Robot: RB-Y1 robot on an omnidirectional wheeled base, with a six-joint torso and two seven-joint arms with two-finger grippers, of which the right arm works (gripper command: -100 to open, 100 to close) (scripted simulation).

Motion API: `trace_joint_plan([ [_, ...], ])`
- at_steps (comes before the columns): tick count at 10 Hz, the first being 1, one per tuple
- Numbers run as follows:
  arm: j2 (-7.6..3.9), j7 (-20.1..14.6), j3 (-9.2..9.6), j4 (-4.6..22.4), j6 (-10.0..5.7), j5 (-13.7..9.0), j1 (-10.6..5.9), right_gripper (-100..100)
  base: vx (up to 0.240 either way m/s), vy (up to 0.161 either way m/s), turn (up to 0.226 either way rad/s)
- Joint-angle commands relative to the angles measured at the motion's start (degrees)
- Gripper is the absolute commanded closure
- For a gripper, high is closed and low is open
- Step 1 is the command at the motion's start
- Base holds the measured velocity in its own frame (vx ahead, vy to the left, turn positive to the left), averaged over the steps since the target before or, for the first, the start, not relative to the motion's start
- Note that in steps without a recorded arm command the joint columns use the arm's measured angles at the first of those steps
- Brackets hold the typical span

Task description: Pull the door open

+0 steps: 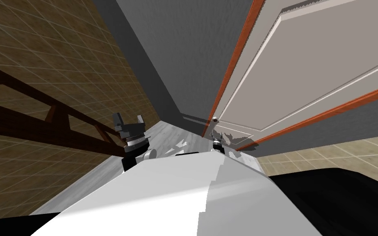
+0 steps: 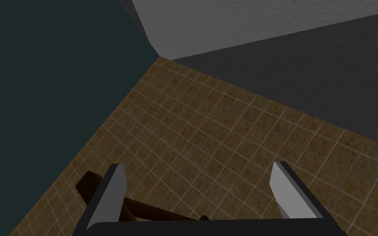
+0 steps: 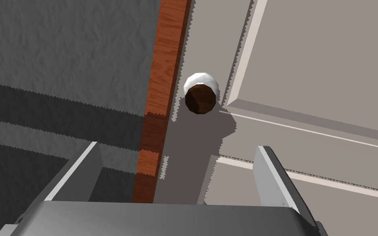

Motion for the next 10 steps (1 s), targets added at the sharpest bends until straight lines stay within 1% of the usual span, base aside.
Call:
trace_joint_plan([
  [1, -0.47, -1.64, 0.17, 1.79, -0.64, -1.50, -0.32, -100, 0.085, -0.033, 0.093],
  [2, -0.78, -2.63, 0.28, 3.08, -1.04, -2.39, -0.65, -100, 0.086, -0.031, 0.113],
  [3, -1.39, -4.55, 0.48, 5.57, -1.80, -4.12, -1.31, -100, 0.110, -0.047, 0.177],
  [4, -1.66, -5.40, 0.57, 6.67, -2.14, -4.89, -1.60, -100, 0.121, -0.063, 0.132],
  [5, -2.20, -7.11, 0.75, 8.87, -2.81, -6.43, -2.18, -100, 0.128, -0.077, 0.123],
  [6, -2.47, -7.96, 0.84, 9.98, -3.15, -7.19, -2.47, -100, 0.106, -0.079, 0.115],
  [8, -3.33, -10.73, 1.13, 13.56, -4.25, -9.69, -3.42, -100, 0.106, -0.067, 0.121],
  [9, -3.69, -11.89, 1.26, 15.07, -4.71, -10.74, -3.82, -100, 0.120, -0.071, 0.131],
  [10, -3.84, -12.36, 1.31, 15.68, -4.90, -11.16, -3.98, -100, 0.090, -0.058, 0.066],
])
